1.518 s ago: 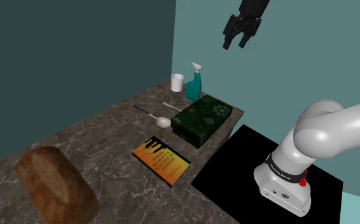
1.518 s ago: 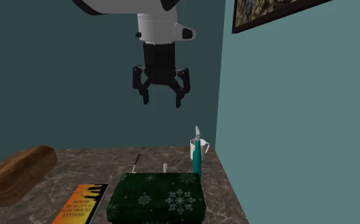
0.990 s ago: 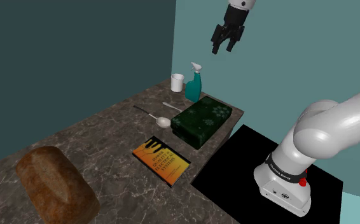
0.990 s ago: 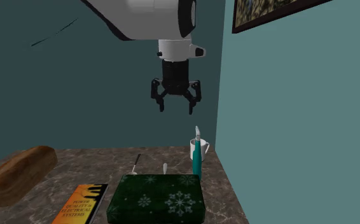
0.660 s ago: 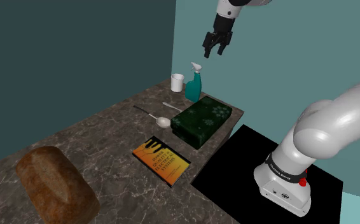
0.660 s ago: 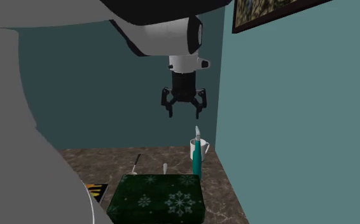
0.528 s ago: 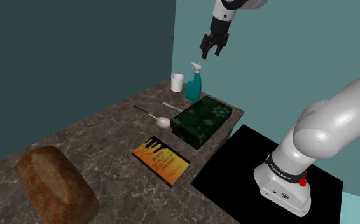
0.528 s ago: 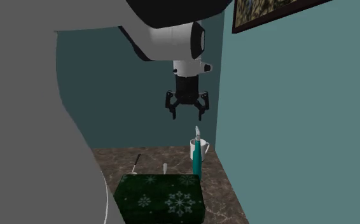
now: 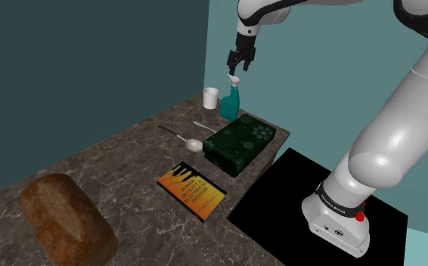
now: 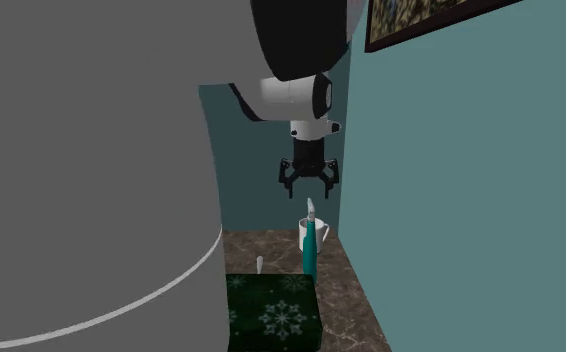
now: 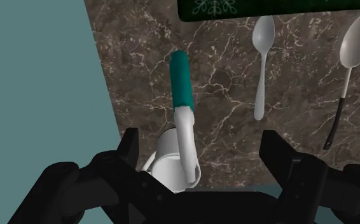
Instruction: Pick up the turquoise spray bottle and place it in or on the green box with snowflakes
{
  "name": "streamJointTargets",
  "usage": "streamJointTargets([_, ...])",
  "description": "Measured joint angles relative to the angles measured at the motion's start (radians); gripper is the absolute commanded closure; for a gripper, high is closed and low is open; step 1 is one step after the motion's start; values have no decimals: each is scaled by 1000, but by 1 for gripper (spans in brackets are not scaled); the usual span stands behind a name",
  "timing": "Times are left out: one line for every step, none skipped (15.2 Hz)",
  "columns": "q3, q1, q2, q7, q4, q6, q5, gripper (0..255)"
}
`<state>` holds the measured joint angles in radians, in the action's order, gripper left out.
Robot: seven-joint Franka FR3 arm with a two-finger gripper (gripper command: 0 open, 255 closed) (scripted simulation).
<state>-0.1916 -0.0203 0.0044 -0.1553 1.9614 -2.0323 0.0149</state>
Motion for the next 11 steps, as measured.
streamJointTargets([-2,-2,42,-13,-32,-5,-6,0])
streamJointTargets([-4,-4,66,-22,-50,-8,-9,0])
streamJointTargets([-5,-6,78,-27,-52,-17,-11,0])
streamJointTargets([-5,-7,89,-29,-52,-27,-13,0])
streamJointTargets([-5,-7,94,-31,-47,-36,-14,0])
streamJointTargets([-5,-7,100,-31,-40,-49,-15,0])
streamJointTargets([-5,-8,107,-33,-36,-60,-16,0])
streamJointTargets([-4,-7,112,-32,-28,-72,-17,0])
streamJointTargets([-4,-8,119,-34,-18,-90,-19,0])
streamJointTargets([-4,-8,124,-34,-14,-98,-20,0])
streamJointTargets([-4,-8,127,-34,-12,-102,-21,0])
